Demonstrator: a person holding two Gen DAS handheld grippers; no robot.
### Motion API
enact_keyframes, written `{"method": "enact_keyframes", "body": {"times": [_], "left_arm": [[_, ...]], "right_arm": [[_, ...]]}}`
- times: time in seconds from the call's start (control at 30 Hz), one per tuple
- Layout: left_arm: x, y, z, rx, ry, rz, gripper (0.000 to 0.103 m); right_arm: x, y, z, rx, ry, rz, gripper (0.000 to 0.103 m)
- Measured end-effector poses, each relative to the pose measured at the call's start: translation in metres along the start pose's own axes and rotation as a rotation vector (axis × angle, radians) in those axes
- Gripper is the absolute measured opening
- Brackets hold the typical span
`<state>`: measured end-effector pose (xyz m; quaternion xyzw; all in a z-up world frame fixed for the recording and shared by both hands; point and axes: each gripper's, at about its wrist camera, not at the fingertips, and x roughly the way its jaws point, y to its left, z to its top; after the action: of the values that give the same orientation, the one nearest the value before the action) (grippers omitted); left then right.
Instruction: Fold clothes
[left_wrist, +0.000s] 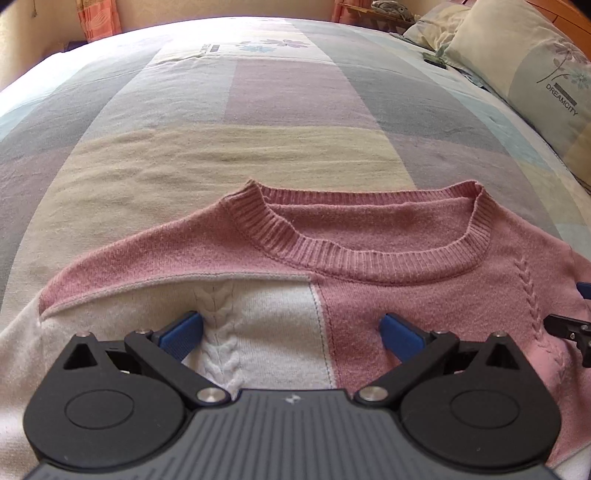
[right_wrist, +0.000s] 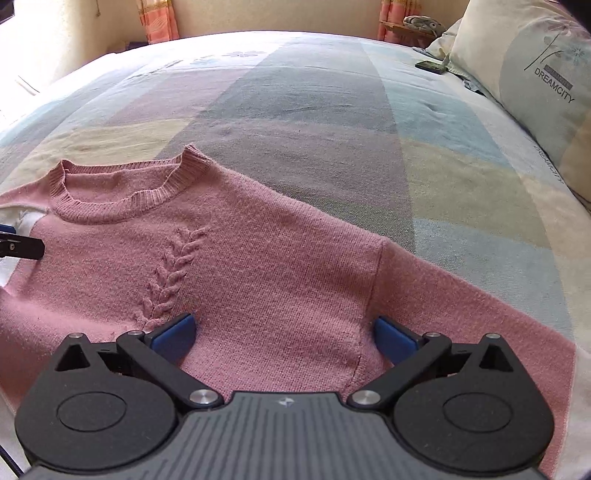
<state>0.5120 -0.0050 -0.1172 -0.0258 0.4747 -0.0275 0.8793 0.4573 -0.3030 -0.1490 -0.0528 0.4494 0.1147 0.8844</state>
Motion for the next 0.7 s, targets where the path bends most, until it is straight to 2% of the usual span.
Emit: {"method": "enact_keyframes", "body": {"times": [0.1,0.2,0.23,0.3,0.37,0.5,0.63,0.7], "left_arm": [[0.015,-0.001,0.024,0.030,-0.003,0.006,0.102],[0.008,-0.002,0.038,0.039,0.015,-0.037,0.102],[0.001,-0.002,0.039,0.039,0.019,-0.059,0.102],[-0.018,-0.001,0.032,0.052,0.007,-0.132,0.102],[-0.025,0.000,0.019,0.084,0.038,-0.166,0.102],[-0.015,0.005,-0.007,0.137,0.131,-0.139,0.102],[-0.003,0.006,0.002,0.155,0.094,-0.121,0.102],[0.002,0.003,0.012,0.160,0.087,-0.109,0.102]], "right_arm": [[0.002,0.002,0.003,0.013,0.005,-0.019,0.103],[0.003,0.004,0.011,0.032,0.041,-0.041,0.103],[0.000,0.007,0.016,0.030,0.056,-0.054,0.103],[-0.012,0.017,0.025,0.002,0.032,-0.063,0.103],[-0.026,0.029,0.031,-0.036,-0.018,-0.028,0.103],[-0.017,0.056,0.039,-0.102,0.025,0.063,0.103],[0.020,0.067,0.036,-0.089,0.108,0.065,0.103],[0.025,0.067,0.039,-0.091,0.040,0.054,0.103]]}}
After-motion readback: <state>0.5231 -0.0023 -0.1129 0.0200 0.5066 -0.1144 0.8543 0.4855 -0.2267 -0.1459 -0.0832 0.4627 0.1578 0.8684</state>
